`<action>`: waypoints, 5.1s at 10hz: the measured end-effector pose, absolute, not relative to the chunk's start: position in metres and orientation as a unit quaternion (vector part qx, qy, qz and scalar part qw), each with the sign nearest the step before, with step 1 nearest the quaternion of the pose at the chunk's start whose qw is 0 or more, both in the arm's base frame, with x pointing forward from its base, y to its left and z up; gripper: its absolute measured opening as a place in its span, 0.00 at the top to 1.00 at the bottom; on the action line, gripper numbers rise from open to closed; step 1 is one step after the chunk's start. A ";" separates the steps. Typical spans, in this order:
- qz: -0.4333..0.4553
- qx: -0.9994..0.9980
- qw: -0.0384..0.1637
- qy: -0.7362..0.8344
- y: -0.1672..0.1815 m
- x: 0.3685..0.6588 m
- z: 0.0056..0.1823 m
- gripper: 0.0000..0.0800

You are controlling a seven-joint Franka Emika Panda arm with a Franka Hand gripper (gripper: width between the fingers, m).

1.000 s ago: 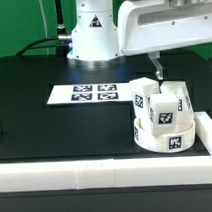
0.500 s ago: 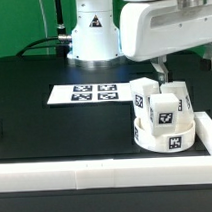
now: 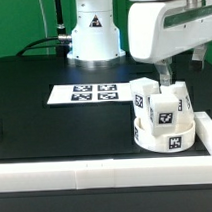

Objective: Assemble stool

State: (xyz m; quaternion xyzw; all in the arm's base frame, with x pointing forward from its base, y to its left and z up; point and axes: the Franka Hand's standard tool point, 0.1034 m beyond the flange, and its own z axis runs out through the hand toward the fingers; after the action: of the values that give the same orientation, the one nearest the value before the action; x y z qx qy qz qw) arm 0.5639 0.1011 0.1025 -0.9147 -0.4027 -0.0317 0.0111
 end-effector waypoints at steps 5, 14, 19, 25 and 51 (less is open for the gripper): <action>-0.032 -0.908 0.007 -0.418 0.111 0.557 0.096 0.19; -0.036 -0.908 0.003 -0.417 0.107 0.554 0.088 0.19; -0.033 -0.909 0.003 -0.415 0.104 0.553 0.085 0.58; -0.026 -0.939 0.009 -0.343 0.092 0.559 0.090 0.58; 0.000 -0.818 0.081 0.570 0.108 0.560 0.084 0.58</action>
Offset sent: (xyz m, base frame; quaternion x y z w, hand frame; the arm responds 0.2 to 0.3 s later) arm -0.0114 0.0165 -0.0063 -0.0412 0.0013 -0.0371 0.9985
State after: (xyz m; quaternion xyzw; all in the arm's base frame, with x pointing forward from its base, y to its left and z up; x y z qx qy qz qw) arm 0.5599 0.1084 0.0838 -0.8176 0.5701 -0.0002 0.0808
